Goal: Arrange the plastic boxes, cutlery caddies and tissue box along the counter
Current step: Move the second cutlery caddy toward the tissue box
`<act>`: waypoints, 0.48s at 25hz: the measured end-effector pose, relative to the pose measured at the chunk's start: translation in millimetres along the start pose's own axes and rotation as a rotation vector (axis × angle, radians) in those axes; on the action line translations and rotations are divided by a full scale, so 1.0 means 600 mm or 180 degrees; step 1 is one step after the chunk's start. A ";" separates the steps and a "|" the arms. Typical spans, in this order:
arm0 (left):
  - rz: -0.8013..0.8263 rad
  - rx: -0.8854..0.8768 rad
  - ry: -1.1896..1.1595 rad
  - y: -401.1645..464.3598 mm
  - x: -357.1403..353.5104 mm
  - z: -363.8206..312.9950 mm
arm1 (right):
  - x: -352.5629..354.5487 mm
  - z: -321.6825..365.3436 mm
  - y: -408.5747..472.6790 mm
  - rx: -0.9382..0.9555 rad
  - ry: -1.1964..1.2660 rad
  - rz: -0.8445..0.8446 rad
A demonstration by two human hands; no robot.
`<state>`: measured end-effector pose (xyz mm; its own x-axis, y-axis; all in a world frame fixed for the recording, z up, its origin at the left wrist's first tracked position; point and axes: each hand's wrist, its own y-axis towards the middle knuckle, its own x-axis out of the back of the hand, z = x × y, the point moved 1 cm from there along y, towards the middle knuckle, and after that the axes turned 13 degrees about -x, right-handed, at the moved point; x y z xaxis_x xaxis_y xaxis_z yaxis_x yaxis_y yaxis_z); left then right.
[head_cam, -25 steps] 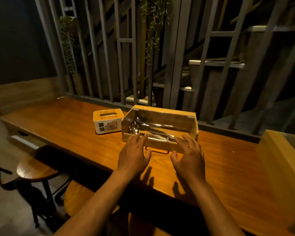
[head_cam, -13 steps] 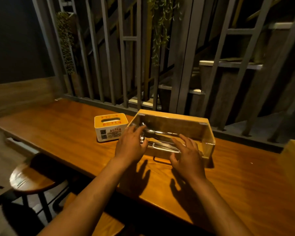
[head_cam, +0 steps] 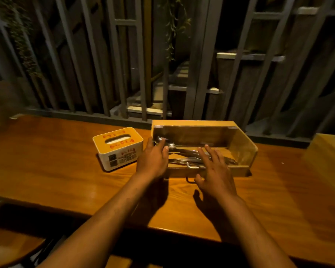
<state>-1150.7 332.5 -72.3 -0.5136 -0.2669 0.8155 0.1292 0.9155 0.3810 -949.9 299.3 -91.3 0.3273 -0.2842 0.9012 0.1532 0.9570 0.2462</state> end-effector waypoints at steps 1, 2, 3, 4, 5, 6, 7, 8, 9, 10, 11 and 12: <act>-0.0030 -0.0051 0.0006 -0.015 0.005 -0.010 | 0.006 0.002 0.001 -0.0144 0.0255 0.0022; -0.0046 -0.0110 -0.0007 -0.036 0.011 -0.022 | 0.014 0.005 0.000 -0.0286 0.0583 0.0022; -0.0052 -0.0185 -0.0094 -0.057 0.018 -0.032 | 0.021 0.011 -0.002 -0.0368 0.0931 -0.0006; -0.0041 -0.0304 -0.0275 -0.078 0.026 -0.041 | 0.026 0.023 -0.006 -0.0356 0.1214 -0.0037; -0.0043 -0.0440 -0.0554 -0.097 0.031 -0.044 | 0.028 0.041 -0.013 -0.0291 0.1377 -0.0007; -0.0091 -0.0549 -0.0898 -0.110 0.035 -0.043 | 0.025 0.062 -0.023 -0.0215 0.1413 0.0080; -0.0157 -0.0622 -0.1215 -0.112 0.037 -0.035 | 0.018 0.081 -0.033 -0.0177 0.1288 0.0149; -0.0208 -0.0632 -0.1409 -0.106 0.040 -0.024 | 0.008 0.096 -0.043 -0.0212 0.1018 0.0115; -0.0283 -0.0544 -0.1467 -0.093 0.043 -0.007 | -0.001 0.102 -0.051 -0.0292 0.0704 -0.0044; -0.0412 -0.0383 -0.1380 -0.075 0.048 0.012 | -0.005 0.100 -0.054 -0.0372 0.0465 -0.0251; -0.0542 -0.0171 -0.1188 -0.056 0.054 0.031 | -0.005 0.092 -0.056 -0.0422 0.0354 -0.0419; -0.0571 0.0087 -0.0990 -0.037 0.059 0.050 | -0.003 0.083 -0.056 -0.0426 0.0333 -0.0522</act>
<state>-1197.1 311.7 -64.6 -0.7602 -0.3236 0.5634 -0.0071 0.8712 0.4908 -1002.0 270.3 -83.7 0.3816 -0.4463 0.8095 0.3321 0.8834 0.3305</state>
